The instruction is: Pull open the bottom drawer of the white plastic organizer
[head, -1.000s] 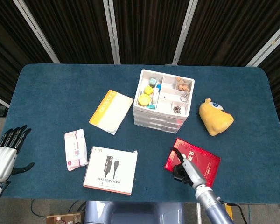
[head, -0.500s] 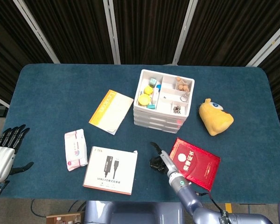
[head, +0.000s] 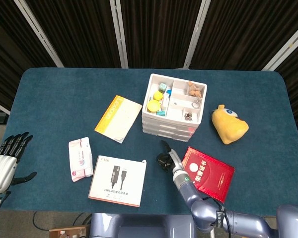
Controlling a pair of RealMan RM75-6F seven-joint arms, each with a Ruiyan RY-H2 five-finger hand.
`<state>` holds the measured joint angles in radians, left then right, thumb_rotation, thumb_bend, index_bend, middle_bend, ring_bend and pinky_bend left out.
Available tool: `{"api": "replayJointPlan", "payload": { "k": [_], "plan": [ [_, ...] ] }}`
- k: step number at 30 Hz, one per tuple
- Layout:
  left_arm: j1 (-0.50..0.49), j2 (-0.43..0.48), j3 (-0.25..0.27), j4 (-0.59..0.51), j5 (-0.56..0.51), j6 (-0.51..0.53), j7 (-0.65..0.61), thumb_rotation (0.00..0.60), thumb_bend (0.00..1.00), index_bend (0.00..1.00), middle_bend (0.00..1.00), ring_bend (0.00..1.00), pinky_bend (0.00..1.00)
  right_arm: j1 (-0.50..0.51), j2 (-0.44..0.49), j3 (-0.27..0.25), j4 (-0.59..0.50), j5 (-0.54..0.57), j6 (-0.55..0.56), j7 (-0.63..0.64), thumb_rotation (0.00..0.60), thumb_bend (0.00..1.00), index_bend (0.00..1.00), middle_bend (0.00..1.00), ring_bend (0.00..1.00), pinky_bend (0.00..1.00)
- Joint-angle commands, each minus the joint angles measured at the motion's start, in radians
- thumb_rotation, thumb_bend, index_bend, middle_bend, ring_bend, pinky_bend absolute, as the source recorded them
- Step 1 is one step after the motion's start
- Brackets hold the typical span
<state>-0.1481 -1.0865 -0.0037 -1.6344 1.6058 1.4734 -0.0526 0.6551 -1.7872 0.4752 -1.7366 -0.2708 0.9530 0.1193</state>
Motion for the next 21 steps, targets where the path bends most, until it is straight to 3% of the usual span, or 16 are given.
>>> {"api": "replayJointPlan", "payload": {
  "k": [1,21],
  "plan": [
    [0.000,0.000,0.000,0.001,0.001,0.002,-0.002,0.600,0.01,0.00,0.00,0.00,0.02,0.007,-0.017,0.020,0.035,0.019,-0.016,0.018,0.600,0.86,0.00,0.88,0.88,0.93],
    [-0.003,0.011,0.001,-0.007,-0.022,-0.024,-0.026,0.600,0.01,0.00,0.00,0.00,0.02,0.011,-0.143,0.128,0.201,0.014,-0.003,0.149,0.600,0.87,0.00,0.88,0.88,0.93]
  ]
}}
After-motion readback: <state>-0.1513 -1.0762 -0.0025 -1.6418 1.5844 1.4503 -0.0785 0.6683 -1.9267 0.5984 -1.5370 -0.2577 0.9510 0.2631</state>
